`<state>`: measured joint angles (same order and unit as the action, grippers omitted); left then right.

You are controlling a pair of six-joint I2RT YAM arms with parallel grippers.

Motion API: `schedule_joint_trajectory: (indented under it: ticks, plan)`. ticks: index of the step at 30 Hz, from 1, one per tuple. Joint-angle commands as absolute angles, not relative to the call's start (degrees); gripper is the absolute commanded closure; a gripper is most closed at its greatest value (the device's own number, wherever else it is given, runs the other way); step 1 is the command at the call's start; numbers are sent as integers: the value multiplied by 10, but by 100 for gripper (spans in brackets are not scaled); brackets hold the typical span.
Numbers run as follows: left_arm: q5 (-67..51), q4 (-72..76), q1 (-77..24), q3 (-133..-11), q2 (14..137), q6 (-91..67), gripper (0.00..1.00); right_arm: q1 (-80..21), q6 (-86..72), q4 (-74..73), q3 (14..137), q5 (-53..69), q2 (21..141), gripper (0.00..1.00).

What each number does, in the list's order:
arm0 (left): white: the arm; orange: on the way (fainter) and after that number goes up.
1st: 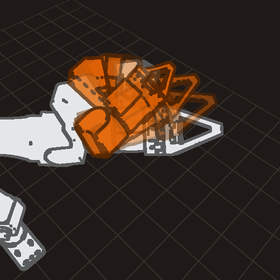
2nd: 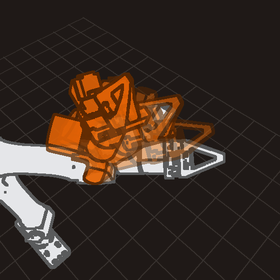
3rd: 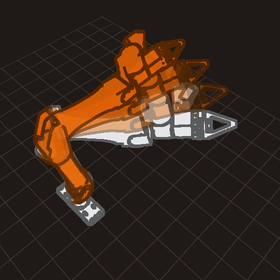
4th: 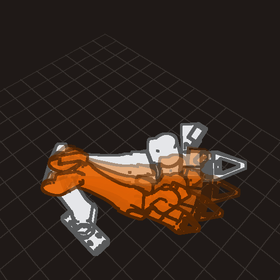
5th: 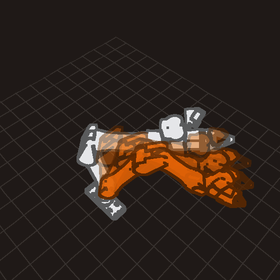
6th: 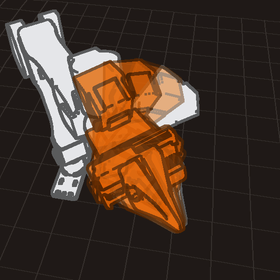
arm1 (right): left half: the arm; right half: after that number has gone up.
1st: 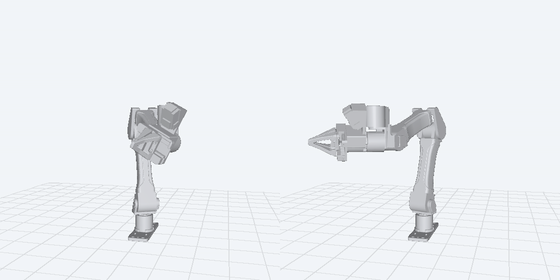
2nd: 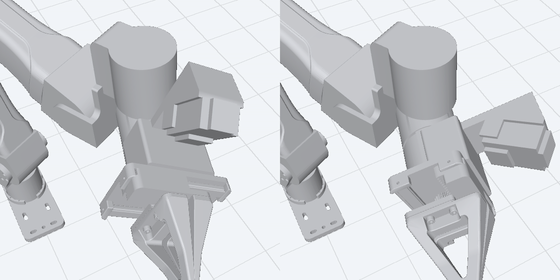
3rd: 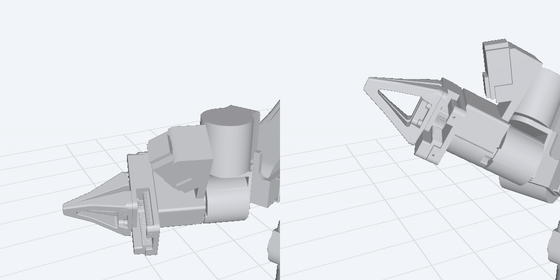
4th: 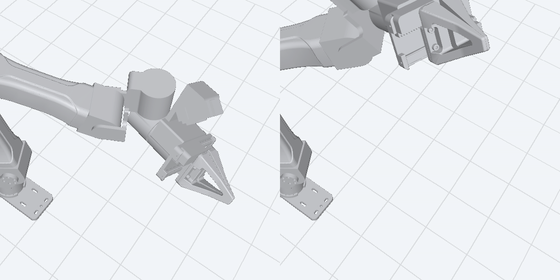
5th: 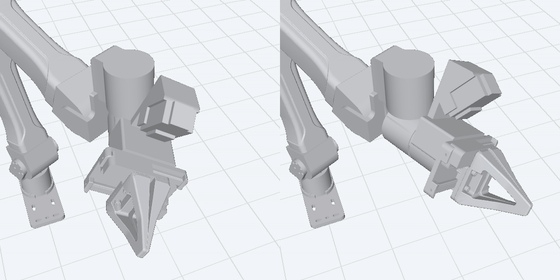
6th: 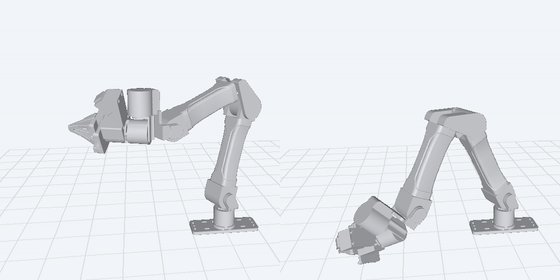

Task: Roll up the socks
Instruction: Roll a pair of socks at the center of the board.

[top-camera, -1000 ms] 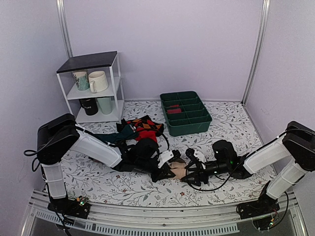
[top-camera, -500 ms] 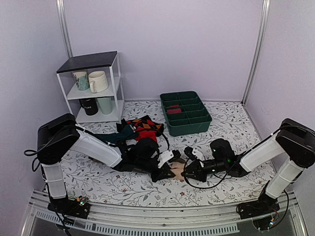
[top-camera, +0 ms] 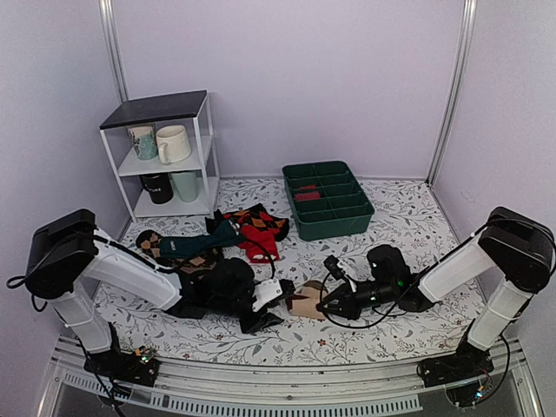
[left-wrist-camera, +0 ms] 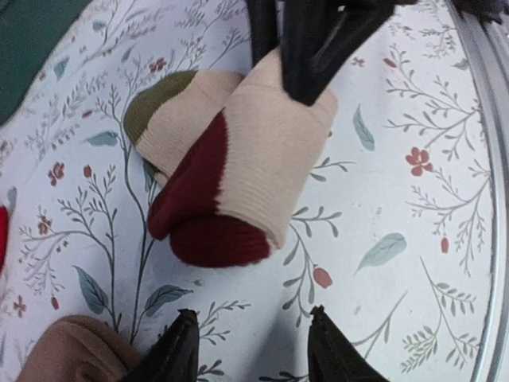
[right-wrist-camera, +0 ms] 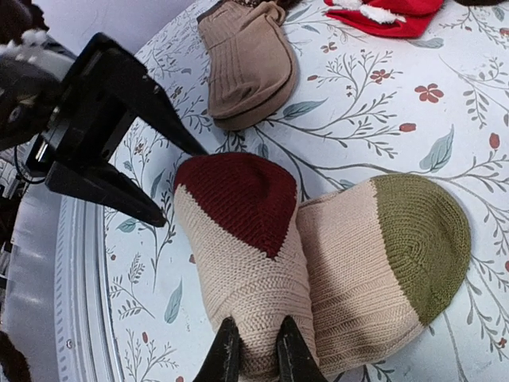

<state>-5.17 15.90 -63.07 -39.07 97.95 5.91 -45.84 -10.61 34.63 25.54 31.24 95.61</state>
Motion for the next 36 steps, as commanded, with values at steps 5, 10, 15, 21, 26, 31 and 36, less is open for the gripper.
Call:
schedule_joint_trajectory:
  ticks: [5,10,15,21,26,31,36]
  plan:
    - [8,546,-685,-223,918,251,47,-431,-169,148,293,321,996,93]
    - [10,622,-685,-238,995,316,42,-425,-175,112,306,338,997,93]
    - [6,731,-685,-243,1063,330,36,-426,-174,103,311,340,1001,93]
    - [13,725,-683,-274,1104,338,33,-426,-170,96,315,342,1001,93]
    - [8,661,-673,-305,1121,329,30,-425,-166,94,315,344,1003,93]
    - [-26,555,-663,-337,1115,303,32,-426,-165,94,314,344,1002,93]
    - [-28,520,-653,-343,1118,276,35,-425,-163,94,314,345,1004,93]
